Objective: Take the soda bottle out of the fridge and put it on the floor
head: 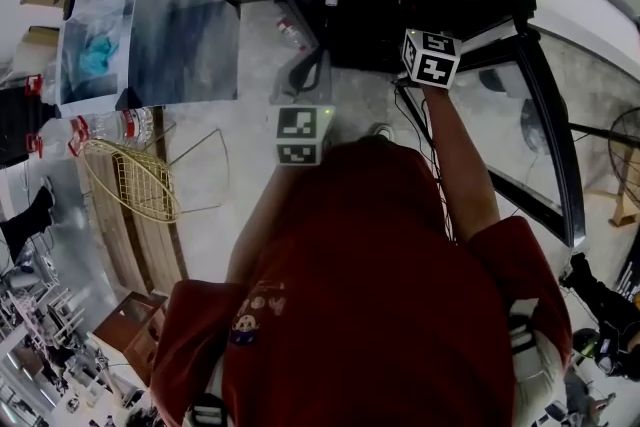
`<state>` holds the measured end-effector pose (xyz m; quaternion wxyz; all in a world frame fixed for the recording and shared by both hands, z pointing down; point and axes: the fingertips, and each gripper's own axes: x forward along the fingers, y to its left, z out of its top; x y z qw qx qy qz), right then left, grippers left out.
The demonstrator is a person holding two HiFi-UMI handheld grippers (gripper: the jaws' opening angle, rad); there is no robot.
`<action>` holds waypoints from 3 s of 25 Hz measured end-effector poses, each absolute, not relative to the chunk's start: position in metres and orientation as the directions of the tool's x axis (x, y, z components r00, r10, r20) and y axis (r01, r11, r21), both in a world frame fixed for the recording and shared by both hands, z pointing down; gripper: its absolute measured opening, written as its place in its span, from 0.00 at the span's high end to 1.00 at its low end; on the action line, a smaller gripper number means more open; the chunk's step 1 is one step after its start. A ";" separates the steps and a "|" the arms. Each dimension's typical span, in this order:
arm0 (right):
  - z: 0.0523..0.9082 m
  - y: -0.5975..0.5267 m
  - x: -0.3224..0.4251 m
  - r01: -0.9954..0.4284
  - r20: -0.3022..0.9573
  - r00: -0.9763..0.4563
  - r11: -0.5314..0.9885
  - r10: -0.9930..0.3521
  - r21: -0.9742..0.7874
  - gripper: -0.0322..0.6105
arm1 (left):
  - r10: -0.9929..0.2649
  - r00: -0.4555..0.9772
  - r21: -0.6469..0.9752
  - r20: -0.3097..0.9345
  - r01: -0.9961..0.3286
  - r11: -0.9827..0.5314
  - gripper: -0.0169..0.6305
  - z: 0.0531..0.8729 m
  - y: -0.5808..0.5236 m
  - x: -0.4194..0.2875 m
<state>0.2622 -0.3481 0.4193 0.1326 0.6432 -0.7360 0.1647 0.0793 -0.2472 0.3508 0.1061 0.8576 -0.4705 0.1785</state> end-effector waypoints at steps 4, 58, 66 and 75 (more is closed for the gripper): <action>0.423 -0.358 0.262 -0.990 0.410 -0.139 0.123 -0.901 -0.067 0.64 | -0.777 0.476 0.005 0.412 -0.854 -0.521 0.97 0.351 -0.246 0.074; 0.439 -0.360 0.266 -0.993 0.447 -0.109 0.114 -0.888 -0.017 0.74 | -0.786 0.441 -0.003 0.432 -0.871 -0.491 0.97 0.356 -0.235 0.064; 0.434 -0.328 0.258 -0.991 0.449 -0.128 0.129 -0.884 -0.029 0.74 | -0.778 0.457 0.013 0.432 -0.865 -0.502 0.97 0.359 -0.230 0.063; 0.421 -0.278 0.243 -0.986 0.447 -0.162 0.159 -0.880 -0.045 0.74 | -0.779 0.452 0.034 0.434 -0.873 -0.487 0.97 0.363 -0.225 0.050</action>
